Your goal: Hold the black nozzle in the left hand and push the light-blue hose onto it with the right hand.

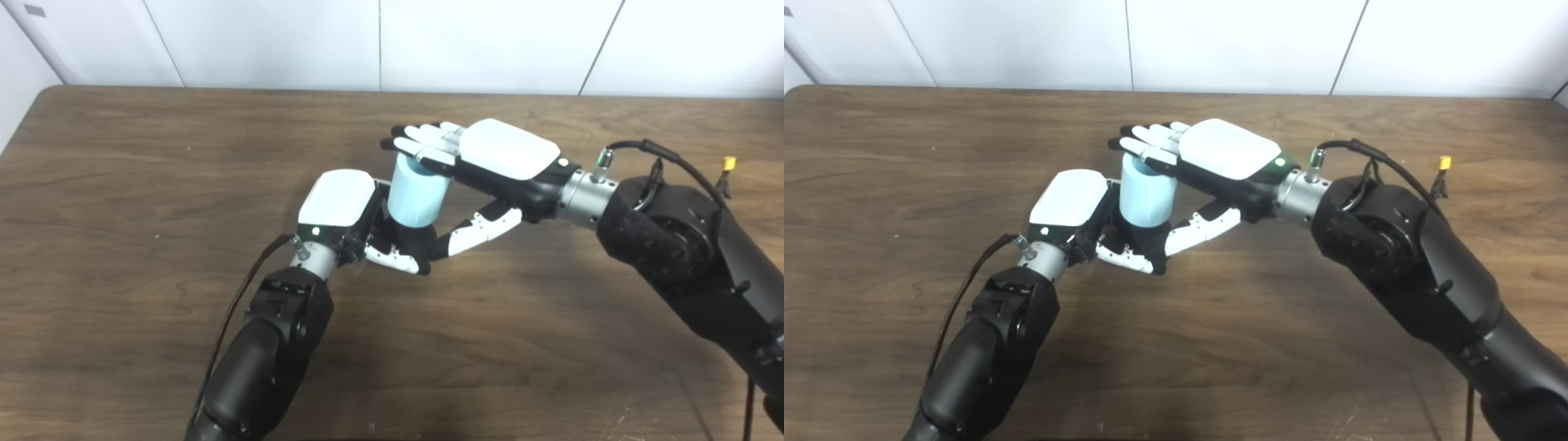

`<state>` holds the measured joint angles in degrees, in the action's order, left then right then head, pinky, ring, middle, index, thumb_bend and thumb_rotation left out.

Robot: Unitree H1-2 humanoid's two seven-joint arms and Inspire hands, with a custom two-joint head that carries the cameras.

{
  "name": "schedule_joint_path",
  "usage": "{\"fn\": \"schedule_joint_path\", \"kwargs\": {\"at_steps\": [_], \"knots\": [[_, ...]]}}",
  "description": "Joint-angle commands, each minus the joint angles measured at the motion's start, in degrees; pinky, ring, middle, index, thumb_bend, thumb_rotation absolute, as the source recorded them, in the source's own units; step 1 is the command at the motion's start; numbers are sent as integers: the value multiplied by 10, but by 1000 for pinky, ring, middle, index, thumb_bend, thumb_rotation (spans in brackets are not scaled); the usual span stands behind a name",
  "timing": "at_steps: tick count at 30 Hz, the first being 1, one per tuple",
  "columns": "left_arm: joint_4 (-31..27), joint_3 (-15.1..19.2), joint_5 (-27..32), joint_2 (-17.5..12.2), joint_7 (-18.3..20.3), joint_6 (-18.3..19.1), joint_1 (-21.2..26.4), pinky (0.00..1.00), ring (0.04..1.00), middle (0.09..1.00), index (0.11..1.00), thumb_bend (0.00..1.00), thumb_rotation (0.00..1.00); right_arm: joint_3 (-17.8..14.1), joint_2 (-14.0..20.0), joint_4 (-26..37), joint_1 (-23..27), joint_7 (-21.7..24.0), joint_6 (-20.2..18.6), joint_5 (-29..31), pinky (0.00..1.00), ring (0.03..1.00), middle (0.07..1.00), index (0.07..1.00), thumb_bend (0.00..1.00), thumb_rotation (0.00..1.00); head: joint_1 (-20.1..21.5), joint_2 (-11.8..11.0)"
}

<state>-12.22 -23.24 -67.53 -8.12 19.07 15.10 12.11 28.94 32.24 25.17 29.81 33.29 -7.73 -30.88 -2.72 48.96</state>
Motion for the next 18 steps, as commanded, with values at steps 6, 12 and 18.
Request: {"fn": "schedule_joint_path", "kwargs": {"at_steps": [6,12,18], "knots": [[-10,1,-5,-2,2,-2,10,373,473,448,489,524,0,-12,25,-11,-9,54,-7,-3,995,1000,998,971,671,1000,-1,0],[-14,1,-7,-1,10,1,11,386,482,454,489,523,0,-37,17,8,3,60,-13,14,984,996,998,973,674,1000,0,1],[-12,0,-11,-1,10,0,12,388,483,463,488,523,0,-47,11,31,5,82,-25,15,978,989,988,968,686,1000,-1,2]]}}
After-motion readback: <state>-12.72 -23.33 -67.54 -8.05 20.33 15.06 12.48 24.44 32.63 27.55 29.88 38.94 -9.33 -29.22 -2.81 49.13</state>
